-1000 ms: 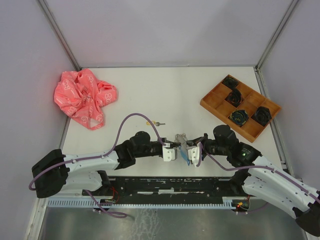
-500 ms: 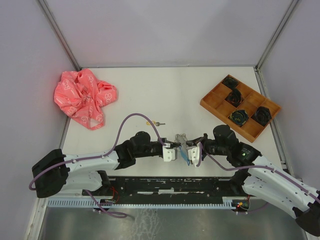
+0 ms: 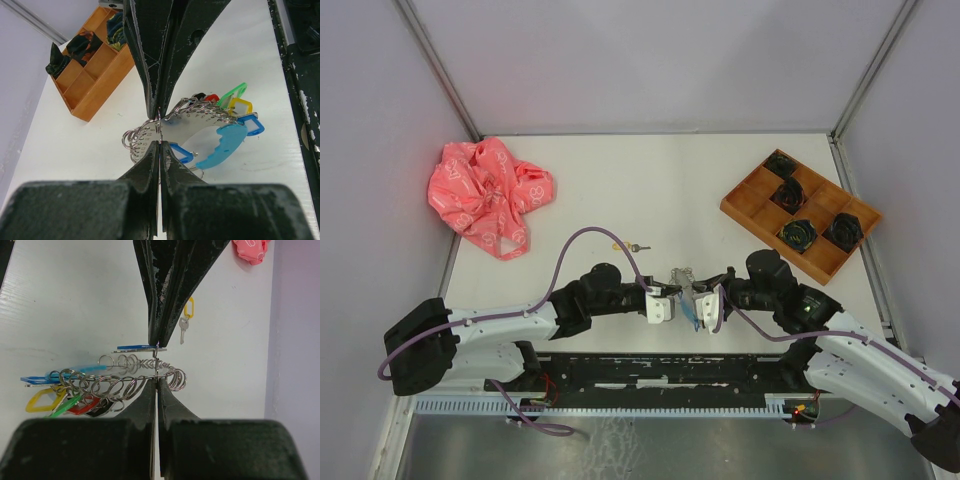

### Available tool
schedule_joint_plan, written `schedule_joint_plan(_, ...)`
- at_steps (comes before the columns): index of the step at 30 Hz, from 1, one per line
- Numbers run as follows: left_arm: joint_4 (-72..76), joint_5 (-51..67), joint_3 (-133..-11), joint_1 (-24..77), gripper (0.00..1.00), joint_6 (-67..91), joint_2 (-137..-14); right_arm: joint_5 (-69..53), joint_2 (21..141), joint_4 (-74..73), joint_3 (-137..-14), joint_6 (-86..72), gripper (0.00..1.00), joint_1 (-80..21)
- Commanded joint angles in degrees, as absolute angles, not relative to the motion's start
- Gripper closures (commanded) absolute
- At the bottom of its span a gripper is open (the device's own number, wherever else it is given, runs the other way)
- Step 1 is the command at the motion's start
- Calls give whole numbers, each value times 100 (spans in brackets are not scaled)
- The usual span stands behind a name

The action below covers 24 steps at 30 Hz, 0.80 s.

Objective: Put the keys on the keyring

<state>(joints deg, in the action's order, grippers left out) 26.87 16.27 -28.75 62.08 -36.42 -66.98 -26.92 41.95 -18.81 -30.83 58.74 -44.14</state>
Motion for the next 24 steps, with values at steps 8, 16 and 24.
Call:
schedule_joint_plan(8,2812,1494,-2975,6240,97,-3902,-6621,-2755,4166,-1617,-3189,5792,99,-4448)
schedule_joint_plan(16,2832,1596,-3003,6251,97,-3908,-6644,-2773,4182,-1604,-3194,5766,99,-4447)
schedule_joint_plan(24,2870,1714,-3032,6267,97,-3885,-6662,-2759,4192,-1586,-3195,5731,99,-4447)
